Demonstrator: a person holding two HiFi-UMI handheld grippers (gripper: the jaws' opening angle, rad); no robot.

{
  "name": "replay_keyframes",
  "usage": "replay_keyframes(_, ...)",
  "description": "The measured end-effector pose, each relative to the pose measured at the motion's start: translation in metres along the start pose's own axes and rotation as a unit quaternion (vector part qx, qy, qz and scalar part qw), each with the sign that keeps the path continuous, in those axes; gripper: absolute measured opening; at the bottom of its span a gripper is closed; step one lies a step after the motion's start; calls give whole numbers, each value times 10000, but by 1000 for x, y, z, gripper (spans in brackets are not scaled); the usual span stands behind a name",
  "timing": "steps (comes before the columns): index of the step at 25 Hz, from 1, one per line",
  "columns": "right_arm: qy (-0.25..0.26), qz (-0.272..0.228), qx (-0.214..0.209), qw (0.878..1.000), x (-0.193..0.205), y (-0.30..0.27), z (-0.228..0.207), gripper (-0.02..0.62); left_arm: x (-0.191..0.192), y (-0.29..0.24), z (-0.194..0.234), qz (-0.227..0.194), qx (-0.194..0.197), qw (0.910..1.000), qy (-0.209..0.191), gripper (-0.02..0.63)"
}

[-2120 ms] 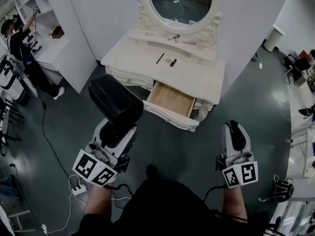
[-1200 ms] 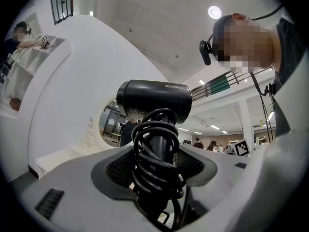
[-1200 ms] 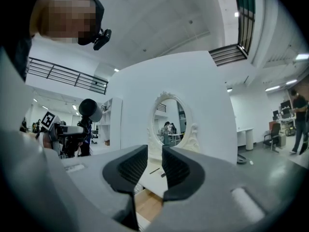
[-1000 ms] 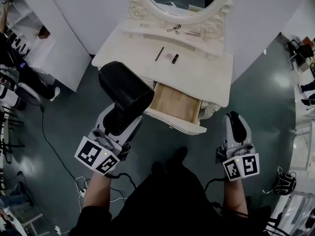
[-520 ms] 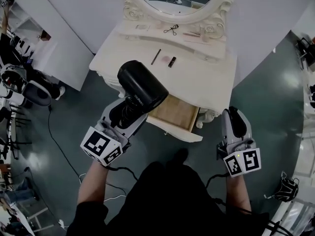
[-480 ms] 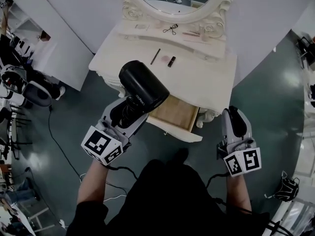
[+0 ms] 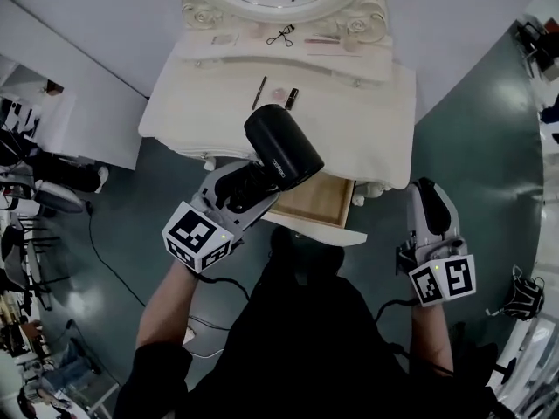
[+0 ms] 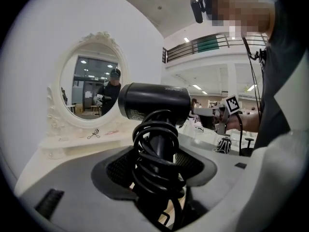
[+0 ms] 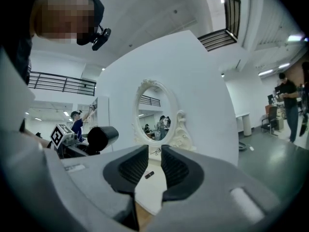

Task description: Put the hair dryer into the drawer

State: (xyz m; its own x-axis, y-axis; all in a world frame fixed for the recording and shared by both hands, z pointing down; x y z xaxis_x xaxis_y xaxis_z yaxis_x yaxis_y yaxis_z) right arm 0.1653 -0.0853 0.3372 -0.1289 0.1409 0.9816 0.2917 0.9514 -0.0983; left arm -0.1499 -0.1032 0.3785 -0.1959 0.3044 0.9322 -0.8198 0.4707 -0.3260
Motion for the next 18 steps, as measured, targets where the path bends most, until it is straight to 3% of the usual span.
replay_keyframes(4, -160, 50, 469, 9988, 8, -14, 10, 78, 17, -22, 26, 347, 621, 9974, -76, 256)
replay_keyframes(9, -190, 151, 902, 9956, 22, -27, 30, 78, 41, -45, 45, 755, 1366, 9876, -143, 256)
replay_keyframes(18, -401, 304, 1194, 9916, 43, -40, 35, 77, 88, -72, 57, 1583, 1864, 9668, -740, 256)
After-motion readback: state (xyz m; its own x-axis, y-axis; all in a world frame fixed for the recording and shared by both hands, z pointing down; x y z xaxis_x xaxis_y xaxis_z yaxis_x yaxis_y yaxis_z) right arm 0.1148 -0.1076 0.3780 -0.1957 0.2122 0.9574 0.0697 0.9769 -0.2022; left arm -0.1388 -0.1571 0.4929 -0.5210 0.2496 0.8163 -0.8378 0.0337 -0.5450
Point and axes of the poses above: the fingertips, and each gripper's own axes: y backward along the fingers, z to its left, x out of its underside, the point moved 6 cm from there along y, backward along the fingers, and after that the axes turned 8 degrees about x, right-handed, at the moved point
